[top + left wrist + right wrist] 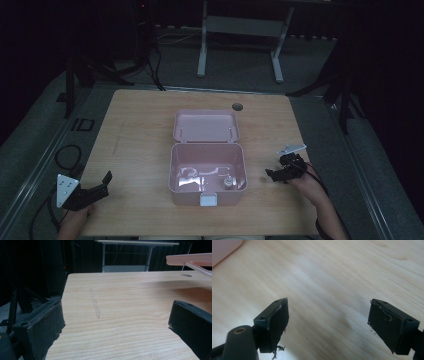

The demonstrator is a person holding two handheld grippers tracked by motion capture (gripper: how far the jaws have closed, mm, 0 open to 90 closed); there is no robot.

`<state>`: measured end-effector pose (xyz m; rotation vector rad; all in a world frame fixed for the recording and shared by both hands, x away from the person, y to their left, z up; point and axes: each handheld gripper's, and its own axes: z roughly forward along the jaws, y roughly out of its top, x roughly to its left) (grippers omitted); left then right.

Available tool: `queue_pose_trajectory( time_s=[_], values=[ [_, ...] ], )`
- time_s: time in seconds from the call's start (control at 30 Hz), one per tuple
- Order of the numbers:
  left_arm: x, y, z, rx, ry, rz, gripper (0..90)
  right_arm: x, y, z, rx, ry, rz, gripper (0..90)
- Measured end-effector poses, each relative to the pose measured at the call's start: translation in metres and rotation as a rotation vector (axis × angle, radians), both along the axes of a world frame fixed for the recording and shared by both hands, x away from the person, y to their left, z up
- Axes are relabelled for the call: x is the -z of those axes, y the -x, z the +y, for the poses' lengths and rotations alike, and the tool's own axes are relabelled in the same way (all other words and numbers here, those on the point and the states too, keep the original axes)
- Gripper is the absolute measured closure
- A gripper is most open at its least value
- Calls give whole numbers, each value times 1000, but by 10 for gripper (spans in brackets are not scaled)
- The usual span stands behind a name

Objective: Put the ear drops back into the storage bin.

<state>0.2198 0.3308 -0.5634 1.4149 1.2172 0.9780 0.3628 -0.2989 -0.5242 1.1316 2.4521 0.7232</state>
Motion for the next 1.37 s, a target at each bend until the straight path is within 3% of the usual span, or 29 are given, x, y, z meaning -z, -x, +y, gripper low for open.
queue_pose_trajectory(
  time_s=[0.13, 0.23, 0.3, 0.37, 0.4, 0.47, 0.6, 0.83, 1.07, 1.37],
  values=[
    [0, 0, 0, -1, 1, 1, 4, 3, 1, -4, 88, -44, -66, 149],
    [0, 0, 0, 0, 1, 0, 4, 4, 0, -5, 120, -55, -74, 149],
    [0, 0, 0, 0, 0, 0, 4, 5, 1, -8, 171, -68, -105, 149],
    [0, 0, 0, 1, 1, 0, 4, 6, 1, -9, 190, -68, -117, 149],
    [0, 0, 0, 1, 2, -1, 4, 9, 2, -9, 235, -71, -144, 149],
    [0, 0, 0, 1, 2, -1, 4, 10, 2, -9, 253, -60, -149, 149],
    [0, 0, 0, 1, 1, -1, 4, 19, 3, -11, 346, -57, -189, 149],
    [0, 0, 0, 0, 1, 0, 4, 20, 9, -17, 459, -121, -283, 149],
    [0, 0, 0, 2, 2, -1, 4, 22, 15, -21, 536, -148, -354, 149],
    [0, 0, 0, 3, 2, -1, 4, 23, 17, -24, 549, -162, -368, 149]
  ],
)
